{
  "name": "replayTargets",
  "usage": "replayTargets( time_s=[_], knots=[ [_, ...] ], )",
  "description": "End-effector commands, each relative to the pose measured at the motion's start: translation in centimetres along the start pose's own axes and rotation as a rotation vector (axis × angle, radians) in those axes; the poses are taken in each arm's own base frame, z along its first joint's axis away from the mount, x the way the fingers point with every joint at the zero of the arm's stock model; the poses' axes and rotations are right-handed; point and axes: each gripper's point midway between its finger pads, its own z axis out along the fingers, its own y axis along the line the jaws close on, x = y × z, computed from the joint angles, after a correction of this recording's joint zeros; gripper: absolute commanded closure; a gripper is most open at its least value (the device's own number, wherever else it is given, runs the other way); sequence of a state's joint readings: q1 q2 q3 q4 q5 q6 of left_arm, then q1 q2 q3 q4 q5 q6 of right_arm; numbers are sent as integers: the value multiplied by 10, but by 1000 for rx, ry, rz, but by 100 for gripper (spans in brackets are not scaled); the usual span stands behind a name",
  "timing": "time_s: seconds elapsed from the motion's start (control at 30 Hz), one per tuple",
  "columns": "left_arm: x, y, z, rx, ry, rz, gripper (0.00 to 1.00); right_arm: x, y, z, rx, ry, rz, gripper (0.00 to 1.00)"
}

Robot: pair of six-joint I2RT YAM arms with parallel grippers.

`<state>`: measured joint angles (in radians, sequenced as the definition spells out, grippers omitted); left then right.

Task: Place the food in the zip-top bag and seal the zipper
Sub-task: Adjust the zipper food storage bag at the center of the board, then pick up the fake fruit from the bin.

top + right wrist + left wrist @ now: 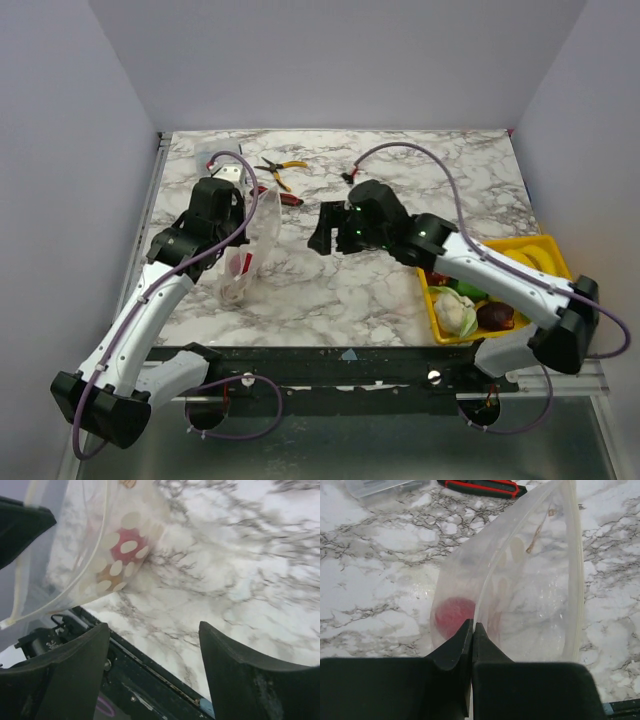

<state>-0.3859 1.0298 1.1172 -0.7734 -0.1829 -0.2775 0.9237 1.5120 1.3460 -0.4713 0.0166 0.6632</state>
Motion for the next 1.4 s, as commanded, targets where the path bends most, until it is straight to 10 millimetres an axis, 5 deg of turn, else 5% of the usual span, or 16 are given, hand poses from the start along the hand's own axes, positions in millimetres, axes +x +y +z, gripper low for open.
replayTargets(
  time_s=[0.0,0.27,0.5,0.7,0.93,1.37],
  knots=[
    [3,-16,8,100,-23,5,100,-8,-66,-60,277,-148,-76,21],
    [16,-20,14,130,11,7,100,3,-169,-123,638,-370,106,6],
    [19,-22,13,145,13,0,100,20,-276,-142,808,-319,439,5],
    [20,-22,12,150,8,-2,100,27,-330,-156,872,-295,627,4],
    [20,-25,12,165,10,-6,100,21,-367,-202,1189,-395,723,0],
    [22,-25,15,162,18,-9,100,35,-395,-221,1312,-475,800,0]
  ],
)
